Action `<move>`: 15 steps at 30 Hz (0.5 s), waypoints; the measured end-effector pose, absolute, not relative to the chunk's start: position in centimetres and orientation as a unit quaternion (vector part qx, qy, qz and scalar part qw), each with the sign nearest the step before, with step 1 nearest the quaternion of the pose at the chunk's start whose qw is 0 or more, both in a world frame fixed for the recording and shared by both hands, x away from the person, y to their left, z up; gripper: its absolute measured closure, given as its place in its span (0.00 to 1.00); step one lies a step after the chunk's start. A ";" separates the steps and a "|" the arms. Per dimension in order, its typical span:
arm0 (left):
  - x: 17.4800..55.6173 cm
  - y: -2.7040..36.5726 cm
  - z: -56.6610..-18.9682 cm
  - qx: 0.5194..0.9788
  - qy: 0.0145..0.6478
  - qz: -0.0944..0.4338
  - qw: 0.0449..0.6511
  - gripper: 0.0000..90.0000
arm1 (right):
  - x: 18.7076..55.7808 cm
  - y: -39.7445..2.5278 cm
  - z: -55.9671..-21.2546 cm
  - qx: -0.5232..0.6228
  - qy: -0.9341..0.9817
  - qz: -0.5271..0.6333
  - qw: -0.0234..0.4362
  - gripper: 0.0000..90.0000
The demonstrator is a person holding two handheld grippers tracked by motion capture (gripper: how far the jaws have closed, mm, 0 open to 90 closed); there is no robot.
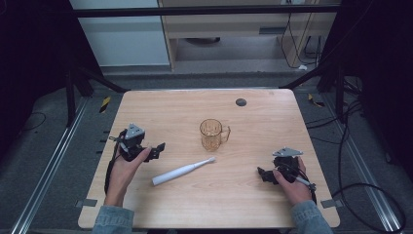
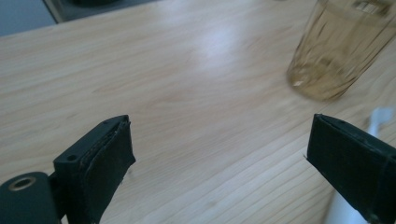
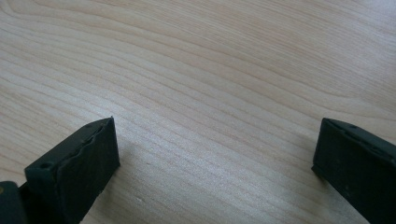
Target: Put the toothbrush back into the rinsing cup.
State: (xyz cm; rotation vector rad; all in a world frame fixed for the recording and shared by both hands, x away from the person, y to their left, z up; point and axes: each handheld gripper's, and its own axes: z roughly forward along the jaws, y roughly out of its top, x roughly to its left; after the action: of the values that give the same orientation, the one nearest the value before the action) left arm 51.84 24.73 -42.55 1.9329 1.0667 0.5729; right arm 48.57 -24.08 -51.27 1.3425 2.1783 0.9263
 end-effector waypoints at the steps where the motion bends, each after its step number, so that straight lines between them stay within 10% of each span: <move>1: 51.7 24.1 -42.0 0.778 0.415 0.239 0.407 0.07 | 48.6 -24.1 -51.3 0.482 0.783 0.333 0.209 0.00; 15: 51.1 20.8 -42.0 0.836 0.376 0.233 0.325 0.07 | 48.6 -24.1 -51.3 0.483 0.783 0.332 0.209 0.00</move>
State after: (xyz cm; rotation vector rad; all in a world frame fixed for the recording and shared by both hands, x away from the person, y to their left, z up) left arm 51.13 20.76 -42.00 2.1907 0.9855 0.6108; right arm 48.56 -24.09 -51.27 1.3435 2.1780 0.9247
